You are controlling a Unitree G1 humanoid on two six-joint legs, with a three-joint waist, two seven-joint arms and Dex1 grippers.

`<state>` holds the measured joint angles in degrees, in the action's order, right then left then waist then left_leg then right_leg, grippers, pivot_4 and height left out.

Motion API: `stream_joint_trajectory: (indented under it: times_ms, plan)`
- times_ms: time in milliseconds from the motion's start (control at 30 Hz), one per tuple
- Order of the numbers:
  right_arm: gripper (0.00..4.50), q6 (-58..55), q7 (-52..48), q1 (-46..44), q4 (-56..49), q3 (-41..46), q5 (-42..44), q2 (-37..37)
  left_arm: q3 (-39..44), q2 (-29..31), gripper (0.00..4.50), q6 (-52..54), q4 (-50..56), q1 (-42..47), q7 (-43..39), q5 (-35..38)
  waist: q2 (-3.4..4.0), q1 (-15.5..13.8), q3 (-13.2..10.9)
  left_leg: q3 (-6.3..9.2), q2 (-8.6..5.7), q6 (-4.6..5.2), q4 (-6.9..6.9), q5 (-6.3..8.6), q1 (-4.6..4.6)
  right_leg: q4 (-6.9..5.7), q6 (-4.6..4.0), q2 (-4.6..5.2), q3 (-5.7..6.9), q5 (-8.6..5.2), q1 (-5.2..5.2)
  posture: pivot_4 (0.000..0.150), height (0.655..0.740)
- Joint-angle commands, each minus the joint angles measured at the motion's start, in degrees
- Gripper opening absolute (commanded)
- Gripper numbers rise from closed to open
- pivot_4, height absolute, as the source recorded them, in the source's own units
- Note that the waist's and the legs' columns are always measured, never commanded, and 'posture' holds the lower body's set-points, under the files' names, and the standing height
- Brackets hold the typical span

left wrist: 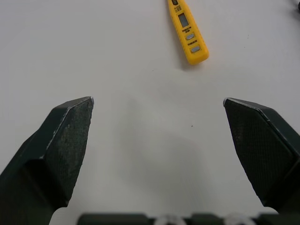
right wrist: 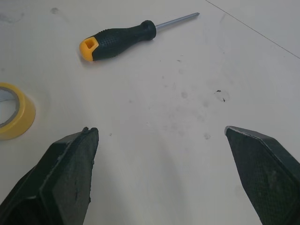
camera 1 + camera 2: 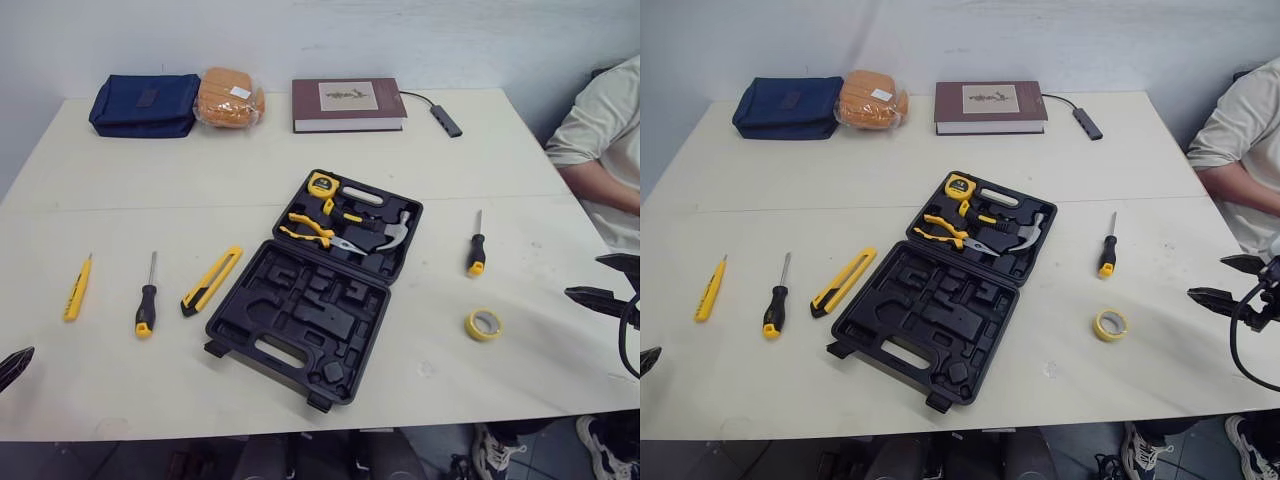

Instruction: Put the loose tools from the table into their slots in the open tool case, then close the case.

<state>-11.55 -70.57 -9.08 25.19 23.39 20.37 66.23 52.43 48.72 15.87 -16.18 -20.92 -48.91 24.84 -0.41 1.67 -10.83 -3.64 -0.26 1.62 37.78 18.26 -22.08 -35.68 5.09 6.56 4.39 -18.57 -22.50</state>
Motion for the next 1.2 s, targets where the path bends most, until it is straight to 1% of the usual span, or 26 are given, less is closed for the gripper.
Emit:
stream_joint_trajectory:
  times_ms: [33,200,300,533,800,900,1000,1100,1200]
  plan:
    - [4.5,-0.5,0.3,0.1,-1.3,2.4,0.9,0.6,0.6,1.4,4.48,-0.8,-0.4,0.5,0.0,0.3,0.0,0.0,0.0,0.0,0.0,0.0,0.0,0.0,0.0,0.0,0.0,0.0,0.0,0.0,0.0,0.15,0.74]
    - [4.5,-0.9,0.8,0.4,-2.1,2.7,0.9,0.7,0.2,1.7,4.48,-1.0,-1.3,0.9,0.2,-0.5,0.0,0.0,0.0,0.0,0.0,0.0,0.01,-0.01,0.0,-0.03,0.0,0.0,0.01,0.0,0.0,0.15,0.74]
    - [4.5,-0.3,2.0,0.1,-2.5,2.9,0.7,0.1,0.1,1.7,4.48,-1.7,-1.3,0.4,0.3,-1.0,0.0,0.0,0.0,0.0,0.0,0.27,0.0,-0.17,0.0,-0.04,0.0,0.0,0.01,0.0,0.0,0.15,0.74]
    - [4.5,0.1,3.6,-0.4,-3.1,2.2,0.7,-0.8,-0.7,2.5,4.48,-1.6,-1.8,1.5,0.3,-1.0,0.0,0.0,0.0,0.0,0.0,0.27,0.0,-0.17,0.01,-0.04,0.0,0.0,0.0,0.0,-0.01,0.15,0.74]
    - [4.5,0.7,5.1,0.0,-3.5,2.4,0.2,-1.5,-1.2,2.5,4.48,-0.5,-0.2,1.2,0.1,-0.5,0.0,0.0,0.0,-0.01,0.0,0.27,0.0,-0.17,0.01,-0.05,0.0,0.0,0.01,0.0,-0.01,0.15,0.74]
    - [4.5,-0.4,5.7,0.6,-5.6,2.8,1.0,-1.6,-1.8,2.5,4.48,0.2,1.3,1.5,-0.3,-0.3,0.0,-0.1,0.0,-0.01,0.0,0.28,0.01,-0.17,0.01,-0.06,0.0,0.0,0.0,0.0,-0.01,0.15,0.74]
    - [4.5,-1.7,6.7,1.6,-8.6,3.3,1.4,-2.1,-2.9,2.9,4.48,1.9,4.1,2.5,-0.7,0.5,0.01,-0.1,0.0,-0.01,0.0,0.28,0.01,-0.18,0.01,-0.07,0.0,0.0,0.0,0.0,-0.01,0.15,0.74]
    - [4.5,-5.5,8.8,4.7,-17.3,4.1,3.0,-3.7,-6.1,4.5,4.48,4.9,9.3,5.8,-1.0,1.4,-0.01,-0.2,0.0,0.01,0.0,0.26,0.01,-0.2,0.0,-0.1,0.0,0.0,0.01,0.0,0.0,0.15,0.74]
    - [4.5,-8.6,13.1,7.1,-27.4,3.7,3.5,-7.0,-11.6,6.6,4.48,6.5,12.6,11.8,-0.8,0.8,-0.03,-0.5,0.0,0.06,0.0,0.24,0.01,-0.27,0.0,-0.13,0.0,0.0,0.04,0.0,0.02,0.15,0.74]
